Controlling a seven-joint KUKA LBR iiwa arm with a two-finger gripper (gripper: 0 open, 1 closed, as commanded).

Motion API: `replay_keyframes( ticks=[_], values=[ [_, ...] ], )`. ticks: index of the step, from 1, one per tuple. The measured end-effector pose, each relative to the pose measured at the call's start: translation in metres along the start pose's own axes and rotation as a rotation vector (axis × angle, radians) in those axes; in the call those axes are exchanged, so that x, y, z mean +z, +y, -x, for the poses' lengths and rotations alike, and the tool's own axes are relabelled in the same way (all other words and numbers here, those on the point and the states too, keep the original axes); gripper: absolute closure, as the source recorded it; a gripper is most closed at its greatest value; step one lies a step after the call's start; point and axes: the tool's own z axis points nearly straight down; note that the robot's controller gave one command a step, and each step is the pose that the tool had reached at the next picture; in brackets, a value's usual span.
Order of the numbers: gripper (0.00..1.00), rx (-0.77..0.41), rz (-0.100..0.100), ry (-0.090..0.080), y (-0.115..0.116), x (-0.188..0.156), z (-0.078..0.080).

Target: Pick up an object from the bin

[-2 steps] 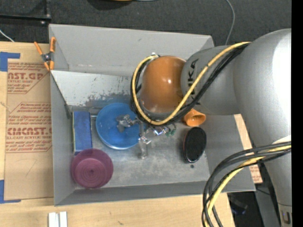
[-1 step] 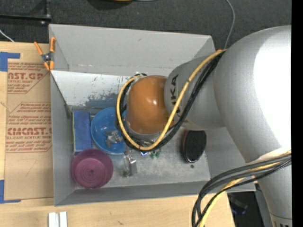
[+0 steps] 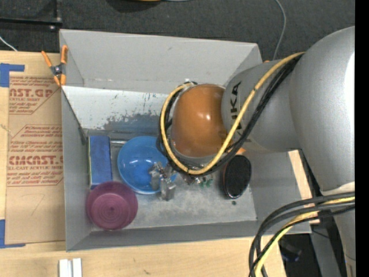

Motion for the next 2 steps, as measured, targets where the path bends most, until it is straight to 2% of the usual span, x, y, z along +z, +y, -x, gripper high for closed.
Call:
replay_keyframes(
  ticks=[1, 2],
  values=[
    [1.0, 0.0, 0.0, 0.0, 0.0, 0.0, 0.0],
    [1.0, -0.033, -0.005, -0.01, 0.047, 0.029, -0.003]
  ],
)
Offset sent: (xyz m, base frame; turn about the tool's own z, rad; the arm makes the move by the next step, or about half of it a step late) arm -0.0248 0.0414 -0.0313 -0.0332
